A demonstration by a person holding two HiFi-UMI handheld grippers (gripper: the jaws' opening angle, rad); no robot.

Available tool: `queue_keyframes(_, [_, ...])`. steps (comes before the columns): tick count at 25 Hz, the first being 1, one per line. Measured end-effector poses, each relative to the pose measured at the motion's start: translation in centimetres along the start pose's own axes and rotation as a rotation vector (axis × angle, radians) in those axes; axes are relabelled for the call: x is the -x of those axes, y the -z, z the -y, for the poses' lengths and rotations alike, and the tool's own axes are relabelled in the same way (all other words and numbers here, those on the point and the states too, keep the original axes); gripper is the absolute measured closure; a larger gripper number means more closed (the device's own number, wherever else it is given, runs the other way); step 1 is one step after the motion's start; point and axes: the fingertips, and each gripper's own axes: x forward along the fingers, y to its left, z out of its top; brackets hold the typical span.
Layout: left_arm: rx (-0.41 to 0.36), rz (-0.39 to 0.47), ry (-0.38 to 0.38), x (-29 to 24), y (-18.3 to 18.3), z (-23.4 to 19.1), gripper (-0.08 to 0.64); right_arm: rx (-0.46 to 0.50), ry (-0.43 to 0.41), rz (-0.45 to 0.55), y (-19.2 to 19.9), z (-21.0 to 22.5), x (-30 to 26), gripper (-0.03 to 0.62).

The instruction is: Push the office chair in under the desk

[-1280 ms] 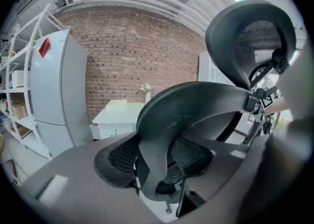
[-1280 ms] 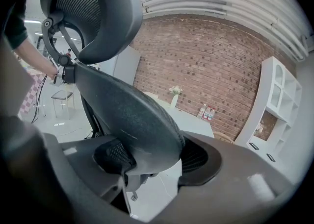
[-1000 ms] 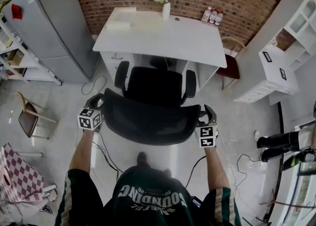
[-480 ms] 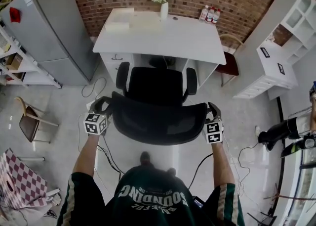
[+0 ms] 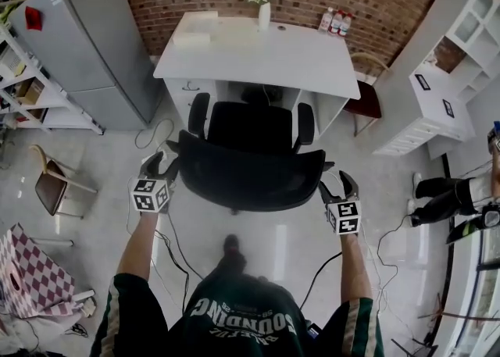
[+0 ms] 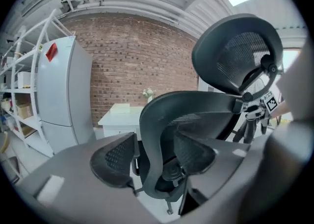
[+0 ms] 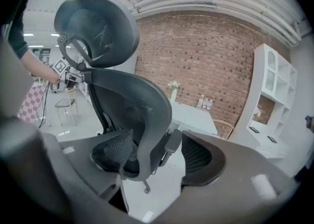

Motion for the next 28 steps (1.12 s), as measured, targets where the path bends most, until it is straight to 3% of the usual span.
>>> queue_keyframes(3, [0.008,0.013,-0.023,3.3,0.5,2.5,0.317,-0.100,0.048,0.058,0.6,0.3,3.6,0.386])
queue_keyframes(6, [0.038,0.066,-0.029,7.6,0.6,5.7,0.439,-0.169,0.132,0.021,1.5,0.0,6.7,0.498])
queue_keyframes(8, [0.030,0.086,-0.039,10.0,0.5,8.0,0.504,-0.212,0.155,-0.009,1.8,-0.5,8.6,0.539])
queue_keyframes(9, [0.027,0.084,-0.041,11.0,0.7,9.4,0.549,-0.224,0.148,0.001,1.6,-0.9,9.9,0.548])
queue_keyframes(16, [-0.019,0.110,-0.043,17.3,0.0,17.8,0.549,-0.192,0.089,0.157,-1.9,-3.1,18.0,0.591])
queue_keyframes(28, [0.001,0.153,-0.068,22.2,-1.3,22.4,0.549,-0.154,0.060,0.245,-4.2,-5.1,22.7,0.591])
